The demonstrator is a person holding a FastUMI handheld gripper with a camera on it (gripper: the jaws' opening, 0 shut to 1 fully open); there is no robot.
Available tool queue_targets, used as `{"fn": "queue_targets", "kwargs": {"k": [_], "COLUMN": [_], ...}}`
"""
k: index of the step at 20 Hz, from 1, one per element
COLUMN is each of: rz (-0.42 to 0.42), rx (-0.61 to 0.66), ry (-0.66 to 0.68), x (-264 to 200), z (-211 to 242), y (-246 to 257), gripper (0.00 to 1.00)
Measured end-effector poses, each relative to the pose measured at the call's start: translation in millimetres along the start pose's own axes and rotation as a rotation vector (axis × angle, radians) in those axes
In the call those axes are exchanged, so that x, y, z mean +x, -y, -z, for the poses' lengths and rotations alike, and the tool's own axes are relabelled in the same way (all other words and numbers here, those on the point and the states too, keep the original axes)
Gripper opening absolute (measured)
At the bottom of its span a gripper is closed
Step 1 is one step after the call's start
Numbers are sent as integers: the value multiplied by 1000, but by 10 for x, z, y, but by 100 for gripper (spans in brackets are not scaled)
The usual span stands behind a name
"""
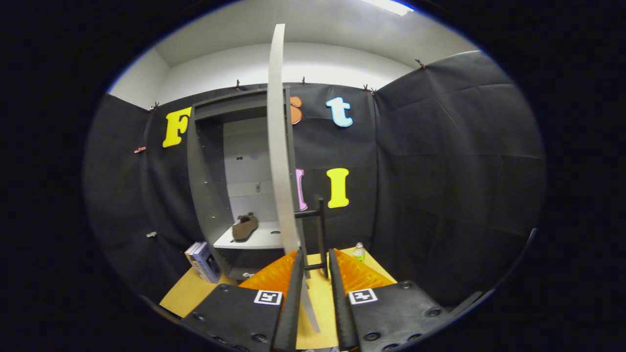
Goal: Open the shoe cabinet door, grab the shoes and put them into the shoe cabinet, then close the shoe cabinet door.
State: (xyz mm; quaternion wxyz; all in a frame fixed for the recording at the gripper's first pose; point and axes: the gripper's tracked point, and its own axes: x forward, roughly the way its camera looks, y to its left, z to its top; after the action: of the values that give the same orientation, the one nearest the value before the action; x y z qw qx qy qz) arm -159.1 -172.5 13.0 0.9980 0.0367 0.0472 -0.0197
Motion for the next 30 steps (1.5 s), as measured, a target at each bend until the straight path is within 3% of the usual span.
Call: {"fn": "queue_targets", "kwargs": {"k": [1,3,5,8,13,18,24,28,30], "rz": [-11,-62,-103,-187,-232,-206,-171,-108,-63], "rx": [-6,-25,-51,-62,-41,-33,-43,9,14], "ry": [-20,-61,-103,-223,-476,-659,-746,-752,-721], "x": [-98,-220,-234,-162,88,452,883,1193,1427], "z": [83,248,473,1091,2404,3628,4758,5169,5303], "y": [-85,-340,-615,-1051,-1483,-1639,-1697,-1624,-1593], "gripper": [41,43,70,99,100,99,99,99,91]}}
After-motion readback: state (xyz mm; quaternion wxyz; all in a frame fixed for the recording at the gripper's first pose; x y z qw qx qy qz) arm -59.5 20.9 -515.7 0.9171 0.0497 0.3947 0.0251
